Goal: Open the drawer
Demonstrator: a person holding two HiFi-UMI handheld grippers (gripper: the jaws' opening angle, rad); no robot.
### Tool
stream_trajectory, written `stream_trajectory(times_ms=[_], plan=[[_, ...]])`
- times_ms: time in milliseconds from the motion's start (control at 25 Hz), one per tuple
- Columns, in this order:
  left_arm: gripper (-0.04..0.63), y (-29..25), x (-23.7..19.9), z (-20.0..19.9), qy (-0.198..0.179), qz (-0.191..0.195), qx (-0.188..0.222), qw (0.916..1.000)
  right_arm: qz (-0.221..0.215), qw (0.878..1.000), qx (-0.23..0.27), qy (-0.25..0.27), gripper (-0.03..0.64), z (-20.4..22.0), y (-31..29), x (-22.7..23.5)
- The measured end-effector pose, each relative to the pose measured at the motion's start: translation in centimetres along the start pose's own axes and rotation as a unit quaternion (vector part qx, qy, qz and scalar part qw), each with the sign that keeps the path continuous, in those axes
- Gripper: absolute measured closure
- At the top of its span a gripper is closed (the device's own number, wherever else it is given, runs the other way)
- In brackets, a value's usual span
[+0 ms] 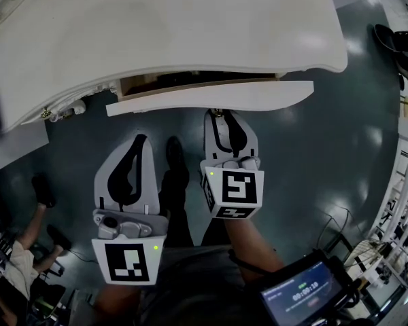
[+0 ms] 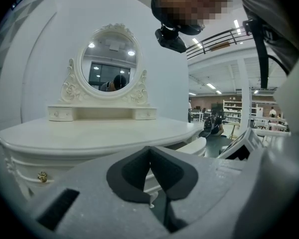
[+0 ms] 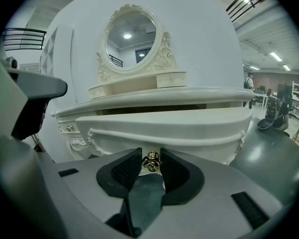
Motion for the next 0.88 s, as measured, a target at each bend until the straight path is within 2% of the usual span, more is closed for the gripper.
stream_trajectory(times_ms=[880], plan=[[0.584, 0.7, 0.0, 0.0, -0.004, 0.007, 0.011, 0.9999, -0.006, 1.0, 0.0, -0.002, 0.502, 1.1, 1.1, -1.6]])
Point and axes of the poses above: the fingertips, and each gripper's own axes: y backward along the fingers, x to its right, z out of its underside, the point moved 9 cm from there along y, backward along the fingers, and after that the axes turned 3 degrees about -x, right-handed, at the moved point
